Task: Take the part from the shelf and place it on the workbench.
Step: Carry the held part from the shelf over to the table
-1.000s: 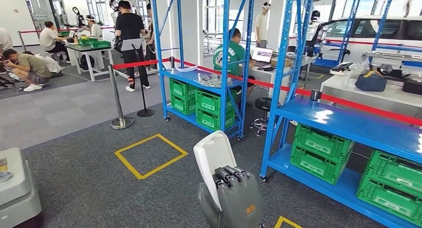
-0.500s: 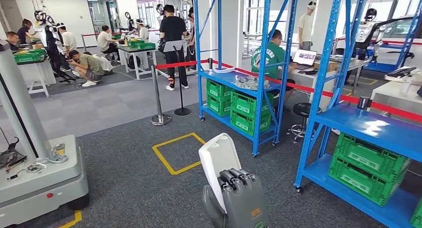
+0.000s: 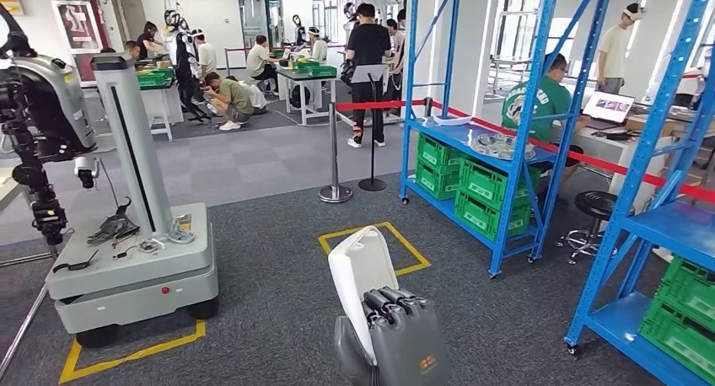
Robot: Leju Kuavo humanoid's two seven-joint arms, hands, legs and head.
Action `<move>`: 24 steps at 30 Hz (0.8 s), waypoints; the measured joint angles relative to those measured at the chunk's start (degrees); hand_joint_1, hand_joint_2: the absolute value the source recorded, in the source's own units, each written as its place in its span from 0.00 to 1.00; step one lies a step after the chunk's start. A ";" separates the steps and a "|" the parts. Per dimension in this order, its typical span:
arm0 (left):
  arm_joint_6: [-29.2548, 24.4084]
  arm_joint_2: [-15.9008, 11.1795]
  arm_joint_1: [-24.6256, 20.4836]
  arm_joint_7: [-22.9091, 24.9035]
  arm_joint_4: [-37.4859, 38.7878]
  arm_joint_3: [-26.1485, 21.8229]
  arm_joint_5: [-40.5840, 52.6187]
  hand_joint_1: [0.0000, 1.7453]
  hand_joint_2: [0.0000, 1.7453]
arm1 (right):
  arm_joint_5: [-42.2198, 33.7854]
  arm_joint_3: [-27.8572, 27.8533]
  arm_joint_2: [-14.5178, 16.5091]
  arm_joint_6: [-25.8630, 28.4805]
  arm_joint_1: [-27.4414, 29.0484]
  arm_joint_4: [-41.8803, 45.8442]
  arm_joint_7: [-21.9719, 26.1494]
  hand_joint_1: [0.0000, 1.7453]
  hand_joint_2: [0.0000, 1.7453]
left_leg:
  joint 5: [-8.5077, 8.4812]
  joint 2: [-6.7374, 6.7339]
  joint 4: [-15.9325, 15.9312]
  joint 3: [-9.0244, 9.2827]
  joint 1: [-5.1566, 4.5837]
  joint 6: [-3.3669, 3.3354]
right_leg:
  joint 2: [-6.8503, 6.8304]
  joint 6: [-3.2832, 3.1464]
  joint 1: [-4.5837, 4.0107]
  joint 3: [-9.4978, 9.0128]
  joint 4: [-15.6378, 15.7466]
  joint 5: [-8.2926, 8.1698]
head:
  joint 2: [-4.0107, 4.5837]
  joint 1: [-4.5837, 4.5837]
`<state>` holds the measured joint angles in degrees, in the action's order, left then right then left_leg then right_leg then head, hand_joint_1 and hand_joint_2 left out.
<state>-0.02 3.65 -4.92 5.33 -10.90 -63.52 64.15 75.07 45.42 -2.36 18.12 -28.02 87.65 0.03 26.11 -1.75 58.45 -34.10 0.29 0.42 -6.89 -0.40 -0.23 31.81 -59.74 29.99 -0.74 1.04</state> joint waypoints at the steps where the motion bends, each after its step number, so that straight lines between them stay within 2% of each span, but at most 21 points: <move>1: -0.02 -0.13 -0.09 -0.26 -0.02 0.00 0.00 0.00 1.00 | -0.36 -0.04 0.39 0.46 -0.08 -0.16 0.26 1.00 0.00 | -0.20 0.67 -0.20 0.09 0.15 -0.35 | 1.78 0.32 0.18 0.72 -1.86 1.20 | -0.01 -0.03; 3: -0.06 -0.27 -0.37 -0.51 -0.10 0.00 0.01 0.00 1.00 | -0.78 -0.10 0.73 0.88 -0.10 -0.71 0.43 1.00 0.00 | -0.41 2.11 -0.29 -0.04 0.27 -0.79 | 5.59 0.72 0.45 4.11 -8.95 4.79 | -0.01 -0.09; 4: -0.08 -0.33 -0.46 -0.56 -0.14 0.00 0.01 0.00 1.00 | -0.90 -0.13 0.79 0.92 -0.02 -1.05 0.42 1.00 0.00 | -0.45 2.95 -0.24 -0.18 0.25 -0.88 | 6.37 0.79 0.49 6.12 -12.79 6.25 | -0.01 -0.13; 5: -0.09 -0.35 -0.49 -0.60 -0.17 0.00 0.02 0.00 1.00 | -0.98 -0.15 0.84 0.92 0.06 -1.39 0.41 1.00 0.00 | -0.48 3.87 -0.14 -0.32 0.23 -0.90 | 6.68 0.79 0.51 7.54 -15.26 6.73 | -0.01 -0.14; 6: -0.09 -0.37 -0.44 -0.62 -0.18 0.00 0.07 0.00 1.00 | -1.04 -0.17 0.91 0.94 0.10 -1.69 0.43 1.00 0.00 | -0.51 4.78 -0.02 -0.40 0.22 -0.87 | 6.81 0.72 0.51 7.88 -15.53 6.05 | -0.01 -0.15; 7: -0.06 -0.38 -0.38 -0.67 -0.19 0.03 0.28 0.00 1.00 | -1.15 -0.19 1.02 1.03 0.08 -1.90 0.46 1.00 0.00 | -0.53 5.70 0.12 -0.45 0.22 -0.82 | 7.05 0.58 0.53 7.03 -13.40 4.30 | -0.01 -0.16; 8: 0.03 -0.37 -0.34 -0.75 -0.18 0.20 0.77 0.00 1.00 | -1.34 -0.20 1.14 1.21 0.00 -2.08 0.55 1.00 0.00 | -0.54 6.54 0.26 -0.49 0.25 -0.73 | 7.81 0.40 0.57 5.22 -9.48 1.98 | 0.00 -0.16; 10: 0.26 -0.24 -0.38 -0.87 -0.18 0.96 2.16 0.00 1.00 | -2.06 -0.22 1.39 1.79 -0.39 -2.52 1.02 1.00 0.00 | -0.64 8.04 0.52 -0.76 0.31 -0.25 | 10.59 0.15 0.69 1.94 -2.18 -0.98 | 0.00 -0.15; 11: 0.33 -0.19 -0.42 -0.89 -0.18 1.42 2.65 0.00 1.00 | -2.51 -0.22 1.54 2.07 -0.70 -2.86 1.27 1.00 0.00 | -0.75 8.65 0.54 -1.01 0.41 0.15 | 11.55 0.05 0.65 1.21 -0.33 -1.50 | 0.00 -0.16; 12: 0.34 -0.14 -0.42 -0.74 -0.18 1.75 2.77 0.00 1.00 | -2.96 -0.22 1.77 2.29 -1.00 -3.24 1.52 1.00 0.00 | -0.93 9.27 0.42 -1.24 0.51 0.63 | 11.83 -0.10 0.50 1.09 0.23 -1.45 | 0.00 -0.16; 14: 0.33 -0.12 -0.26 -0.09 -0.15 2.02 2.55 0.00 1.00 | -3.64 -0.22 2.49 2.56 -1.55 -3.94 2.04 1.00 0.00 | -1.27 10.11 0.04 -1.73 0.70 1.51 | 10.47 -0.75 0.38 0.99 0.74 -1.91 | 0.00 -0.18; 15: 0.35 -0.02 -0.14 0.42 -0.12 2.06 2.44 0.00 1.00 | -3.90 -0.21 2.93 2.64 -1.78 -4.20 2.36 1.00 0.00 | -1.03 9.37 0.38 -2.04 0.61 1.78 | 9.75 -1.18 0.45 0.84 1.10 -2.14 | 0.00 -0.16; 16: 0.37 0.09 -0.08 1.03 -0.08 2.10 2.32 0.00 1.00 | -4.07 -0.20 3.30 2.69 -2.05 -4.40 2.64 1.00 0.00 | -0.12 7.82 1.79 -2.82 0.48 1.97 | 8.93 -1.57 0.56 0.70 1.46 -2.36 | 0.00 -0.11; 18: 0.40 0.33 -0.05 2.41 -0.02 2.16 1.81 0.00 1.00 | -4.25 -0.16 3.68 2.61 -2.46 -4.81 3.01 1.00 0.00 | 3.39 3.95 8.21 -5.80 0.30 2.21 | 7.13 -2.08 0.45 0.58 1.75 -2.46 | 0.00 -0.02; 19: 0.35 0.42 -0.05 3.10 0.01 2.16 1.46 0.00 1.00 | -4.23 -0.15 3.72 2.41 -2.58 -4.99 3.10 1.00 0.00 | 5.16 2.89 12.15 -7.68 0.33 2.36 | 6.17 -2.19 0.33 0.59 1.75 -2.42 | 0.00 0.01; 20: 0.27 0.49 -0.02 3.70 0.04 2.15 1.10 0.00 1.00 | -4.14 -0.13 3.72 2.00 -2.63 -5.13 3.12 1.00 0.00 | 6.15 2.40 15.02 -9.02 0.38 2.48 | 5.22 -2.23 0.24 0.60 1.74 -2.36 | 0.00 0.01; 21: 0.17 0.55 0.04 4.22 0.08 2.14 0.71 0.00 1.00 | -4.00 -0.09 3.72 1.49 -2.69 -5.20 3.01 1.00 0.00 | 6.11 2.15 15.96 -9.35 0.42 2.57 | 4.31 -2.23 0.19 0.60 1.73 -2.30 | 0.00 0.02; 22: 0.05 0.60 0.10 4.58 0.10 2.11 0.35 0.00 1.00 | -3.82 -0.05 3.72 0.95 -2.80 -5.22 2.81 1.00 0.00 | 4.99 1.87 14.42 -8.39 0.44 2.62 | 3.45 -2.15 0.18 0.58 1.70 -2.23 | 0.00 0.02; 23: -0.02 0.63 0.15 4.73 0.11 2.08 -0.05 0.00 1.00 | -3.66 -0.02 3.73 0.47 -2.97 -5.21 2.56 1.00 0.00 | 3.26 1.26 10.92 -6.37 0.46 2.63 | 2.65 -2.02 0.18 0.52 1.65 -2.13 | 0.00 0.01; 24: -0.07 0.69 0.15 4.61 0.12 2.04 -0.36 0.00 1.00 | -3.56 0.01 3.74 0.12 -3.19 -5.21 2.39 1.00 0.00 | 1.73 -0.14 6.66 -4.03 0.41 2.51 | 1.91 -1.81 0.08 0.47 1.53 -1.97 | 0.00 0.02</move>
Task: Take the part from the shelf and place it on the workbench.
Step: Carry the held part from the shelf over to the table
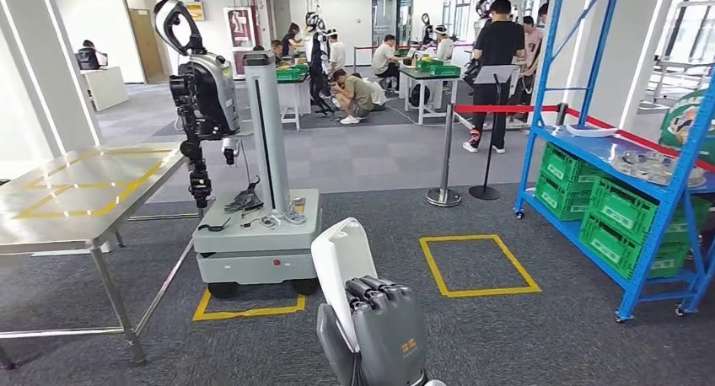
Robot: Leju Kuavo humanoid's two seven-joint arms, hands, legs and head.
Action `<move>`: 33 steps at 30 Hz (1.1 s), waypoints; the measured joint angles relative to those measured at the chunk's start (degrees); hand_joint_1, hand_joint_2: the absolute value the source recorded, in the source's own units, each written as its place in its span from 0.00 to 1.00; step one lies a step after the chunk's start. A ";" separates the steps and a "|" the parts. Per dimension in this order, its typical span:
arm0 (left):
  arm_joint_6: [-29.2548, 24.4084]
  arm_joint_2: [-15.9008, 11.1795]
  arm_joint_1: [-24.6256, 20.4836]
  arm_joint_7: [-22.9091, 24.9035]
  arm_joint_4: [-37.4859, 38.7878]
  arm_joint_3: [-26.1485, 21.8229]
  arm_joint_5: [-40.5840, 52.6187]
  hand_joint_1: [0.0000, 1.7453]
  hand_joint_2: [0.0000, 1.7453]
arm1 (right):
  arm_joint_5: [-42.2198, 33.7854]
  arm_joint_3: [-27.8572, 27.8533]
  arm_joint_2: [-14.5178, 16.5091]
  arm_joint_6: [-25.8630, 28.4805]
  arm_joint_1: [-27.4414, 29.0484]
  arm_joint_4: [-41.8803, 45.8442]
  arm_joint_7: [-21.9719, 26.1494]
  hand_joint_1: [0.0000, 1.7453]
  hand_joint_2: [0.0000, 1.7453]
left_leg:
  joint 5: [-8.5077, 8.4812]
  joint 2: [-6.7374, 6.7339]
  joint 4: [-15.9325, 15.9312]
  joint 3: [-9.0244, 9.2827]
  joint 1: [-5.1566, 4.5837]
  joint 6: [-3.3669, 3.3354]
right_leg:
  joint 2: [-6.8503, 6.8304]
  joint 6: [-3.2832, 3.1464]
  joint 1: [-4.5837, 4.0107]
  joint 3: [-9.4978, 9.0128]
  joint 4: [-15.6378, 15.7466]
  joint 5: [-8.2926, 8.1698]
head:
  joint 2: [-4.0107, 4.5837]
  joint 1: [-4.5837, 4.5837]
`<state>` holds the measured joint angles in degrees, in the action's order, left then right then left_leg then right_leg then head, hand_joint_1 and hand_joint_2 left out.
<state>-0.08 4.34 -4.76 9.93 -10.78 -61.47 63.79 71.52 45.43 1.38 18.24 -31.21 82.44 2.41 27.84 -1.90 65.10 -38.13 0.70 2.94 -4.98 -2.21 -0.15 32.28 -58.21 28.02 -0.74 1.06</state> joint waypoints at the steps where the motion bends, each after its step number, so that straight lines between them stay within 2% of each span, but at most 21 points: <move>1: -0.03 0.09 -0.04 -0.36 -0.01 -0.04 -0.21 0.00 1.00 | 0.02 0.01 0.01 -0.25 -0.23 0.01 -0.07 1.00 0.00 | -1.21 -1.25 -3.53 2.01 -0.08 -0.26 | -0.64 0.26 -0.16 -0.05 -0.15 0.21 | 0.00 -0.02; 3: -0.03 0.30 -0.11 -1.41 0.00 -0.09 -0.39 0.00 1.00 | -0.15 0.07 0.01 -0.53 -0.61 -0.02 0.06 1.00 0.00 | -1.96 -2.46 -6.43 3.55 -0.30 -1.04 | -1.71 0.81 -0.48 -0.18 -0.37 0.47 | 0.00 -0.08; 5: -0.03 0.45 -0.05 -2.27 0.01 -0.14 -0.46 0.00 1.00 | -0.52 0.15 0.02 -0.48 -0.87 -0.15 0.18 1.00 0.00 | -2.26 -1.03 -6.44 3.41 -0.31 -1.84 | -2.69 1.37 -0.46 -0.39 -0.38 0.65 | 0.00 -0.15; 7: -0.03 0.66 -0.04 -2.80 0.01 -0.18 -0.53 0.00 1.00 | -0.83 0.20 0.03 -0.17 -1.11 -0.38 0.31 1.00 0.00 | -2.54 0.32 -6.71 3.44 -0.11 -2.56 | -0.75 2.06 -0.10 0.11 -2.01 1.96 | 0.00 -0.19; 9: -0.02 0.79 -0.14 -3.22 0.01 -0.19 -0.54 0.00 1.00 | -1.04 0.22 -0.10 0.36 -1.16 -0.70 0.40 1.00 0.00 | -2.75 1.65 -6.84 3.38 0.04 -3.08 | 3.01 2.55 0.22 2.80 -8.01 5.16 | 0.00 -0.25; 11: 0.02 0.81 -0.19 -3.38 0.01 -0.19 -0.40 0.00 1.00 | -1.24 0.23 -0.41 0.92 -0.82 -1.15 0.27 1.00 0.00 | -2.83 3.23 -6.75 3.14 0.00 -3.31 | 4.54 2.67 0.25 6.57 -15.42 7.92 | 0.00 -0.27; 12: 0.02 0.81 -0.16 -3.27 0.01 -0.19 -0.30 0.00 1.00 | -1.30 0.23 -0.53 1.13 -0.62 -1.38 0.19 1.00 0.00 | -2.86 4.12 -6.65 3.05 -0.04 -3.32 | 4.72 2.59 0.24 7.53 -17.00 7.94 | 0.00 -0.27; 13: 0.02 0.82 -0.09 -3.05 0.01 -0.19 -0.22 0.00 1.00 | -1.33 0.23 -0.59 1.31 -0.49 -1.54 0.12 1.00 0.00 | -2.90 5.00 -6.53 2.98 -0.06 -3.29 | 4.87 2.43 0.22 7.34 -16.23 6.83 | 0.00 -0.27; 14: -0.04 0.85 -0.03 -2.75 0.01 -0.19 -0.18 0.00 1.00 | -1.32 0.23 -0.61 1.47 -0.44 -1.64 0.07 1.00 0.00 | -2.94 5.85 -6.42 2.94 -0.07 -3.23 | 5.22 2.20 0.23 6.00 -13.25 4.88 | 0.00 -0.27; 16: -0.36 0.99 0.02 -2.00 0.02 -0.19 -0.11 0.00 1.00 | -1.09 0.23 -0.62 1.65 -0.41 -1.70 -0.09 1.00 0.00 | -3.09 7.36 -6.26 2.81 -0.03 -2.89 | 7.58 1.73 0.21 2.20 -5.13 1.43 | 0.00 -0.24; 18: -0.81 1.11 0.00 -1.46 0.01 -0.19 0.40 0.00 1.00 | -0.61 0.22 -0.71 1.71 -0.27 -1.70 -0.26 1.00 0.00 | -3.36 8.64 -6.32 2.50 0.14 -2.17 | 9.34 1.47 0.02 0.36 -1.03 0.36 | 0.00 -0.28; 20: -1.10 1.10 0.12 -1.34 0.00 -0.18 1.07 0.00 1.00 | -0.17 0.21 -0.86 1.74 -0.01 -1.70 -0.34 1.00 0.00 | -3.73 9.79 -6.66 2.14 0.29 -1.32 | 8.52 1.09 -0.16 0.21 -0.67 0.17 | 0.00 -0.32; 21: -1.19 1.09 0.24 -1.35 0.00 -0.17 1.30 0.00 1.00 | -0.03 0.21 -0.92 1.74 0.12 -1.70 -0.35 1.00 0.00 | -3.70 9.32 -6.59 1.94 0.28 -1.06 | 7.83 0.77 -0.10 0.05 -0.40 -0.06 | 0.00 -0.30; 23: -1.37 1.11 0.36 -1.56 0.01 -0.16 1.50 0.00 1.00 | 0.15 0.21 -0.99 1.78 0.25 -1.69 -0.33 1.00 0.00 | -1.96 6.26 -3.97 0.45 0.06 -0.76 | 6.34 -0.01 0.11 -0.22 0.20 -0.53 | 0.00 -0.21; 24: -1.51 1.16 0.33 -1.89 0.02 -0.16 1.43 0.00 1.00 | 0.22 0.20 -1.08 1.78 0.33 -1.71 -0.33 1.00 0.00 | -0.22 4.27 -0.91 -0.92 0.01 -0.70 | 5.54 -0.26 0.06 -0.20 0.33 -0.62 | 0.00 -0.16; 25: -1.69 1.20 0.28 -2.40 0.03 -0.16 1.27 0.00 1.00 | 0.26 0.19 -1.19 1.79 0.45 -1.75 -0.30 1.00 0.00 | 1.67 3.09 2.83 -2.65 -0.02 -0.55 | 4.74 -0.44 -0.01 -0.15 0.35 -0.61 | 0.00 -0.11; 27: -2.17 1.26 0.23 -3.80 0.03 -0.16 0.90 0.00 1.00 | 0.31 0.19 -1.42 1.76 0.69 -1.93 -0.16 1.00 0.00 | 3.60 2.43 8.39 -5.00 0.07 -0.23 | 3.00 -0.49 -0.10 -0.06 0.32 -0.53 | 0.00 -0.11; 28: -2.39 1.28 0.23 -4.40 0.03 -0.16 0.82 0.00 1.00 | 0.28 0.19 -1.51 1.76 0.72 -2.03 -0.08 1.00 0.00 | 3.12 2.26 8.45 -4.80 0.09 -0.11 | 2.18 -0.46 -0.10 -0.03 0.29 -0.49 | 0.00 -0.11; 29: -2.59 1.30 0.22 -4.89 0.02 -0.16 0.78 0.00 1.00 | 0.22 0.19 -1.57 1.75 0.68 -2.10 0.01 1.00 0.00 | 1.76 1.90 6.27 -3.45 0.11 -0.04 | 1.37 -0.36 -0.07 -0.03 0.23 -0.41 | 0.00 -0.11; 31: -2.83 1.40 0.04 -5.44 0.02 -0.16 0.78 0.00 1.00 | 0.06 0.18 -1.63 1.72 0.42 -2.14 0.12 1.00 0.00 | -1.14 -0.26 -1.22 0.94 -0.07 -0.12 | -0.01 0.07 -0.17 -0.02 -0.13 -0.08 | 0.00 -0.09; 33: -2.89 1.63 -0.36 -5.85 0.01 -0.16 0.95 0.00 1.00 | -0.09 0.17 -1.73 1.57 0.02 -2.14 0.15 1.00 0.00 | -2.14 -1.79 -5.70 3.33 -0.33 -0.97 | -1.20 0.64 -0.48 0.02 -0.54 0.33 | 0.00 -0.18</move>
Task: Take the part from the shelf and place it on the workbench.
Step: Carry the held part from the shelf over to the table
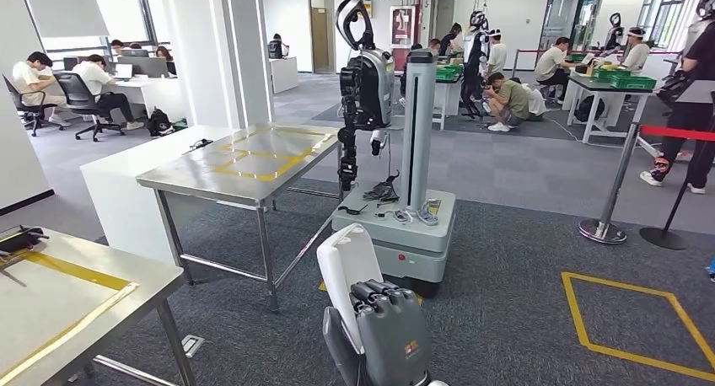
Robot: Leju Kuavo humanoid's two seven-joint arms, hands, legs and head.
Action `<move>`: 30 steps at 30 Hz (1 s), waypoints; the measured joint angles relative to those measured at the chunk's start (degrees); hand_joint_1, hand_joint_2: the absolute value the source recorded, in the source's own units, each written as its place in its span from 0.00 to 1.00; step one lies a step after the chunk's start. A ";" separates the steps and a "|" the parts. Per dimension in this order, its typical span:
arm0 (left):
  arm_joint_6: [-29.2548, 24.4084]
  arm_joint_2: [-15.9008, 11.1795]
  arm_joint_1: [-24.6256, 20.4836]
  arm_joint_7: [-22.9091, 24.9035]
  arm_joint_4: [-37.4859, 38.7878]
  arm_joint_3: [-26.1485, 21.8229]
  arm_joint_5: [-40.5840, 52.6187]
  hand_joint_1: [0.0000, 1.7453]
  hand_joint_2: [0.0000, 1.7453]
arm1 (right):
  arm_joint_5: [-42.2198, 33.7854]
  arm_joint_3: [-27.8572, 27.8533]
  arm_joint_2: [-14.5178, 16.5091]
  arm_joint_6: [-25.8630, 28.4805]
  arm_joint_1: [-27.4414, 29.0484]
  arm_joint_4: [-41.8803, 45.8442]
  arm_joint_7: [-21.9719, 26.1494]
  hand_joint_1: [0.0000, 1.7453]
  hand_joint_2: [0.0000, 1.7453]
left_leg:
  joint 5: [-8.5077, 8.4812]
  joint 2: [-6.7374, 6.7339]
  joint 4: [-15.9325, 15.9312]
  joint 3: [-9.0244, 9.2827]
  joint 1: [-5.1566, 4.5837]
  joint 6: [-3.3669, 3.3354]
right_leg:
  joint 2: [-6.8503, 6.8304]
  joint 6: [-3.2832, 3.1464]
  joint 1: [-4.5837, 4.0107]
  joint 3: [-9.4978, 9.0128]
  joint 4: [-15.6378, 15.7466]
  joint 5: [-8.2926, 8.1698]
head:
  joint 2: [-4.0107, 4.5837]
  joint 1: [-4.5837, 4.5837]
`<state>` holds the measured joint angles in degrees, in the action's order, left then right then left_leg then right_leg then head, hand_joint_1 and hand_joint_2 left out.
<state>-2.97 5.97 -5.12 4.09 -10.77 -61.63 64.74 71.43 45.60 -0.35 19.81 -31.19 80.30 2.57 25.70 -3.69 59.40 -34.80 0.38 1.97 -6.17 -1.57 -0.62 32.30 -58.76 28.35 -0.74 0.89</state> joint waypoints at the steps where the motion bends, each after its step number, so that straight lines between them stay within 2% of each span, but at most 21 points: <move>1: 0.00 0.13 -0.16 -0.13 0.00 0.01 0.22 0.00 1.00 | -0.08 0.01 -0.05 -0.10 -0.21 0.00 -0.02 1.00 0.00 | 0.19 0.13 -0.35 0.06 -0.17 -0.52 | -0.58 0.27 -0.16 -0.03 -0.07 0.14 | 0.00 -0.03; 2: 0.00 0.22 -0.23 -0.14 0.00 0.03 0.48 0.00 1.00 | -0.16 0.02 -0.11 -0.19 -0.43 0.00 -0.06 1.00 0.00 | 0.05 0.89 -0.40 -0.10 -0.10 -1.02 | -1.17 0.50 -0.18 -0.15 -0.09 0.25 | 0.00 -0.08; 3: -0.01 0.33 -0.24 0.02 0.01 0.06 0.75 0.00 1.00 | -0.28 0.02 -0.14 -0.22 -0.65 0.00 -0.13 1.00 0.00 | -0.02 1.52 -0.47 -0.11 -0.04 -1.34 | -0.96 0.86 -0.06 -0.19 -0.25 0.46 | 0.00 -0.07; 5: -0.07 0.48 -0.26 0.78 0.01 0.20 1.31 0.00 1.00 | -0.49 0.03 -0.25 -0.16 -1.01 0.01 -0.32 1.00 0.00 | -0.24 2.72 -0.68 -0.04 0.23 -1.97 | 1.93 1.64 0.27 0.73 -2.75 2.17 | 0.00 -0.08; 7: -0.32 0.49 -0.30 1.66 -0.02 0.39 1.78 0.00 1.00 | -0.64 0.03 -0.72 -0.08 -1.02 0.01 -0.49 1.00 0.00 | -0.39 4.02 -0.72 -0.12 0.40 -2.37 | 5.24 2.14 0.55 3.98 -9.72 5.69 | 0.00 -0.11; 9: -0.60 0.39 -0.19 2.27 -0.03 0.50 1.94 0.00 1.00 | -0.72 0.03 -1.27 -0.08 -0.75 0.00 -0.68 1.00 0.00 | -0.45 5.58 -0.64 -0.29 0.40 -2.48 | 5.86 2.22 0.64 7.42 -16.35 7.90 | 0.00 -0.14; 10: -0.66 0.33 -0.05 2.54 -0.02 0.51 1.96 0.00 1.00 | -0.73 0.03 -1.44 -0.08 -0.64 0.00 -0.83 1.00 0.00 | -0.48 6.40 -0.58 -0.35 0.40 -2.45 | 5.93 2.14 0.67 7.89 -16.92 7.44 | 0.00 -0.14; 11: -0.69 0.26 0.08 2.75 -0.02 0.52 1.99 0.00 1.00 | -0.73 0.03 -1.51 -0.08 -0.59 0.01 -1.04 1.00 0.00 | -0.53 7.25 -0.52 -0.36 0.41 -2.38 | 6.14 2.00 0.73 7.11 -14.96 5.85 | 0.00 -0.14; 12: -0.70 0.21 0.16 2.92 -0.02 0.54 2.04 0.00 1.00 | -0.73 0.03 -1.55 -0.08 -0.57 0.02 -1.24 1.00 0.00 | -0.58 8.07 -0.48 -0.36 0.43 -2.27 | 6.81 1.83 0.85 5.37 -11.13 3.64 | 0.00 -0.14; 14: -0.70 0.14 0.18 3.09 -0.03 0.62 2.12 0.00 1.00 | -0.72 0.03 -1.62 -0.07 -0.54 0.06 -1.47 1.00 0.00 | -0.78 9.64 -0.39 -0.55 0.45 -1.78 | 9.68 1.61 1.09 1.84 -3.34 0.52 | 0.00 -0.14; 16: -0.69 0.03 0.22 3.11 -0.03 0.76 2.16 0.00 1.00 | -0.72 0.03 -1.70 -0.07 -0.45 0.10 -1.51 1.00 0.00 | -1.11 10.91 -0.56 -0.91 0.54 -1.00 | 11.06 1.45 0.97 0.72 -0.57 -0.06 | 0.00 -0.13; 18: -0.69 -0.14 0.43 3.13 -0.03 0.86 2.26 0.00 1.00 | -0.72 0.03 -1.70 -0.07 -0.45 0.20 -1.52 1.00 0.00 | -1.49 11.90 -0.96 -1.28 0.67 -0.17 | 9.62 0.88 0.86 0.51 -0.22 -0.44 | 0.00 -0.14; 19: -0.69 -0.18 0.53 3.15 -0.01 0.89 2.37 0.00 1.00 | -0.73 0.04 -1.67 -0.07 -0.45 0.27 -1.52 1.00 0.00 | -1.25 11.22 -0.67 -1.58 0.58 0.13 | 8.87 0.46 0.91 0.33 0.06 -0.65 | 0.00 -0.08; 20: -0.68 -0.21 0.56 3.16 0.02 0.92 2.49 0.00 1.00 | -0.72 0.04 -1.63 -0.05 -0.45 0.36 -1.51 1.00 0.00 | -0.42 9.77 0.53 -2.27 0.46 0.34 | 8.04 0.06 1.03 0.15 0.35 -0.85 | 0.00 -0.01; 22: -0.68 -0.20 0.43 3.15 0.05 0.97 2.66 0.00 1.00 | -0.68 0.05 -1.59 -0.08 -0.20 0.46 -1.50 1.00 0.00 | 3.00 5.87 6.54 -5.03 0.24 0.59 | 6.33 -0.48 0.93 0.07 0.62 -0.94 | 0.00 0.14; 24: -0.68 -0.20 0.33 2.93 0.05 0.98 2.67 0.00 1.00 | -0.60 0.08 -1.60 -0.21 0.28 0.48 -1.42 1.00 0.00 | 5.95 4.30 13.69 -8.19 0.28 0.82 | 4.49 -0.72 0.70 0.09 0.60 -0.82 | 0.00 0.15; 25: -0.68 -0.20 0.33 2.72 0.05 0.98 2.64 0.00 1.00 | -0.54 0.11 -1.58 -0.28 0.48 0.48 -1.37 1.00 0.00 | 6.09 4.08 15.10 -8.68 0.29 0.89 | 3.57 -0.78 0.64 0.08 0.59 -0.75 | 0.00 0.14; 26: -0.69 -0.21 0.37 2.43 0.05 0.98 2.59 0.00 1.00 | -0.50 0.14 -1.55 -0.33 0.58 0.48 -1.31 1.00 0.00 | 5.16 3.89 14.16 -7.97 0.29 0.91 | 2.75 -0.78 0.61 0.06 0.56 -0.68 | 0.00 0.14; 27: -0.70 -0.23 0.40 2.15 0.04 0.98 2.54 0.00 1.00 | -0.47 0.16 -1.46 -0.38 0.60 0.48 -1.27 1.00 0.00 | 3.51 3.43 11.09 -6.18 0.28 0.87 | 2.00 -0.72 0.59 0.01 0.51 -0.58 | 0.00 0.14; 29: -0.74 -0.27 0.32 1.71 0.00 0.98 2.43 0.00 1.00 | -0.46 0.16 -1.15 -0.44 0.57 0.49 -1.19 1.00 0.00 | 0.77 0.89 3.11 -1.73 0.04 0.42 | 0.71 -0.35 0.38 -0.11 0.25 -0.25 | 0.00 0.14; 30: -0.74 -0.28 0.24 1.59 -0.02 0.98 2.37 0.00 1.00 | -0.45 0.16 -1.02 -0.47 0.56 0.50 -1.17 1.00 0.00 | 0.14 -0.02 0.54 -0.35 -0.12 0.01 | 0.18 -0.10 0.20 -0.15 0.12 -0.08 | 0.00 0.10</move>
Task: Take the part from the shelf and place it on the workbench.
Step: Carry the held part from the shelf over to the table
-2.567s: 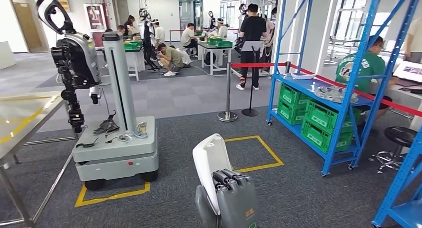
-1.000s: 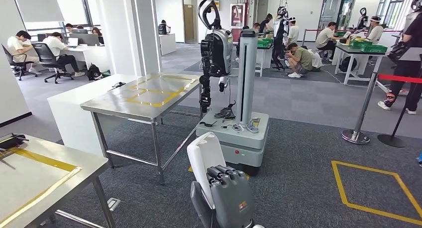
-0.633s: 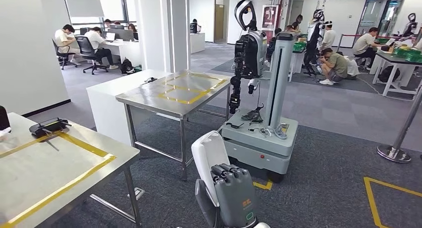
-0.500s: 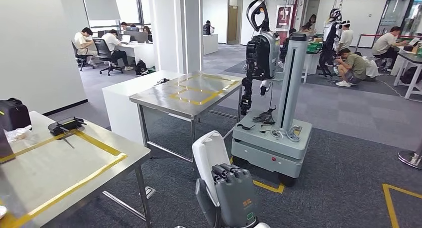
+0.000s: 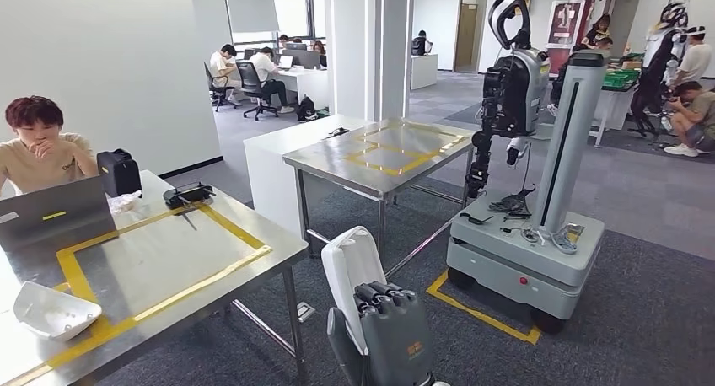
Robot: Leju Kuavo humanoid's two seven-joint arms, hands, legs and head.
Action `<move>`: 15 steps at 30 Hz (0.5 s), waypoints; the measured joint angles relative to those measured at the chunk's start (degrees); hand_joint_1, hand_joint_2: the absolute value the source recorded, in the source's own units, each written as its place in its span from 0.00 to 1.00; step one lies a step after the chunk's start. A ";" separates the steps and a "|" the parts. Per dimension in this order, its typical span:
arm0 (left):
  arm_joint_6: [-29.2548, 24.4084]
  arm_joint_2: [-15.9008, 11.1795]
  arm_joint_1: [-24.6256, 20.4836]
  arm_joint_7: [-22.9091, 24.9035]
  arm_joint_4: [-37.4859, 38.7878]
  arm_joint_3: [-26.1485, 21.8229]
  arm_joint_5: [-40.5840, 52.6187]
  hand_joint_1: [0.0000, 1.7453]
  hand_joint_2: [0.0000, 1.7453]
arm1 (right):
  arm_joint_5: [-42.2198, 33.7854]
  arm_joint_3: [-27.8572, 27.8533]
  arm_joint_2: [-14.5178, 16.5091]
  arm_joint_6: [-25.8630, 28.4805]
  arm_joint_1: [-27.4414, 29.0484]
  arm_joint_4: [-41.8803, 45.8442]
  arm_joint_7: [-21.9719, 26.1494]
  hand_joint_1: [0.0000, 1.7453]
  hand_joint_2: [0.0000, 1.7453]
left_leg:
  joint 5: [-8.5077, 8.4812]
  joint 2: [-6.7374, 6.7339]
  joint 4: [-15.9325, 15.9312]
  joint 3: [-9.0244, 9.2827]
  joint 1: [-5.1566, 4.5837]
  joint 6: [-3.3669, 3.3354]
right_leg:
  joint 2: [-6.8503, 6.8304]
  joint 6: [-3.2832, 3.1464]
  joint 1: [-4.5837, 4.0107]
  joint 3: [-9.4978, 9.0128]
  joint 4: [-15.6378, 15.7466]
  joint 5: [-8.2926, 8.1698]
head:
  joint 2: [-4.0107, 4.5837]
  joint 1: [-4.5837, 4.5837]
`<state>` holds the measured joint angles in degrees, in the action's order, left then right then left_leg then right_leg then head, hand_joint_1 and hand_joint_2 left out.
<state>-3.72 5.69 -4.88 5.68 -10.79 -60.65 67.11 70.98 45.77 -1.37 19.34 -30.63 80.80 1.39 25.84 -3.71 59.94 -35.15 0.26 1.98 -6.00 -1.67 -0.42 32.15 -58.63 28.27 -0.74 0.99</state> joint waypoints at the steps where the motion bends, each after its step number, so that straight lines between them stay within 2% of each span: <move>1: 0.00 0.01 -0.04 -0.08 -0.01 0.00 -0.10 0.00 1.00 | 0.03 0.01 0.10 -0.04 -0.01 0.01 0.01 1.00 0.00 | -0.11 -0.48 -1.17 0.56 -0.16 -0.42 | -0.54 0.25 -0.17 -0.04 -0.10 0.11 | 0.00 -0.04; 3: 0.00 0.02 0.02 -0.03 0.01 0.00 -0.33 0.00 1.00 | 0.15 0.02 0.31 -0.21 -0.02 0.03 0.04 1.00 0.00 | -0.28 0.80 -1.26 0.45 -0.21 -1.17 | -1.48 0.77 -0.29 -0.20 -0.09 0.27 | 0.00 -0.11; 4: 0.00 0.07 0.09 0.10 0.01 0.00 -0.41 0.00 1.00 | 0.25 0.02 0.44 -0.31 -0.03 0.05 0.09 1.00 0.00 | -0.41 1.42 -1.38 0.47 -0.10 -1.45 | -0.98 1.12 -0.18 -0.22 -0.33 0.55 | 0.00 -0.12; 5: 0.00 0.12 0.11 0.25 0.01 0.00 -0.45 0.00 1.00 | 0.36 0.02 0.54 -0.39 -0.06 0.10 0.13 1.00 0.00 | -0.55 2.06 -1.53 0.51 0.07 -1.75 | 0.36 1.52 -0.03 0.10 -1.26 1.28 | 0.00 -0.13; 7: 0.00 0.23 -0.01 0.46 0.01 0.00 -0.53 0.00 1.00 | 0.55 0.02 0.53 -0.51 -0.01 0.15 0.17 1.00 0.00 | -0.77 3.38 -1.70 0.46 0.38 -2.22 | 4.06 2.22 0.37 2.71 -7.02 4.44 | 0.00 -0.19; 8: 0.00 0.26 -0.07 0.49 0.01 0.00 -0.57 0.00 1.00 | 0.62 0.02 0.45 -0.55 0.09 0.15 0.17 1.00 0.00 | -0.82 4.13 -1.67 0.32 0.43 -2.35 | 5.15 2.41 0.48 4.76 -11.16 6.27 | 0.00 -0.21; 9: 0.00 0.28 -0.10 0.49 0.01 0.00 -0.61 0.00 1.00 | 0.65 0.02 0.37 -0.59 0.24 0.14 0.17 1.00 0.00 | -0.87 4.96 -1.61 0.18 0.44 -2.41 | 5.58 2.51 0.54 6.66 -14.85 7.54 | 0.00 -0.23; 10: 0.00 0.33 -0.05 0.50 0.02 0.00 -0.64 0.00 1.00 | 0.68 0.03 0.30 -0.62 0.36 0.14 0.23 1.00 0.00 | -0.92 5.80 -1.52 0.07 0.45 -2.40 | 5.67 2.53 0.58 7.72 -16.74 7.72 | 0.00 -0.24; 11: 0.00 0.39 0.03 0.51 0.02 0.00 -0.67 0.00 1.00 | 0.69 0.03 0.28 -0.63 0.44 0.14 0.30 1.00 0.00 | -0.97 6.66 -1.41 0.00 0.47 -2.35 | 5.77 2.47 0.62 7.69 -16.38 6.78 | 0.00 -0.24; 12: 0.00 0.48 0.10 0.52 0.03 0.00 -0.70 0.00 1.00 | 0.70 0.03 0.28 -0.65 0.47 0.14 0.36 1.00 0.00 | -1.01 7.53 -1.29 -0.03 0.50 -2.26 | 6.12 2.38 0.71 6.39 -13.59 4.86 | 0.00 -0.24; 13: 0.00 0.59 0.14 0.52 0.04 0.00 -0.73 0.00 1.00 | 0.70 0.03 0.28 -0.66 0.46 0.14 0.46 1.00 0.00 | -1.06 8.36 -1.17 -0.07 0.57 -2.10 | 7.15 2.25 0.86 4.35 -9.29 2.76 | 0.00 -0.23; 15: 0.00 0.75 0.09 0.50 0.04 0.00 -0.75 0.00 1.00 | 0.77 0.03 0.28 -0.67 0.44 0.14 0.61 1.00 0.00 | -1.24 9.91 -1.00 -0.37 0.63 -1.45 | 9.69 2.07 1.03 1.07 -2.33 0.38 | 0.00 -0.24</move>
<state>-3.72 6.44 -4.79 6.18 -10.74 -60.65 66.36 71.75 45.80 -1.09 18.67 -30.19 80.94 2.00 24.60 6.19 58.94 -35.52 0.89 0.52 3.69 0.40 0.61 33.23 -60.97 28.65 -0.74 0.75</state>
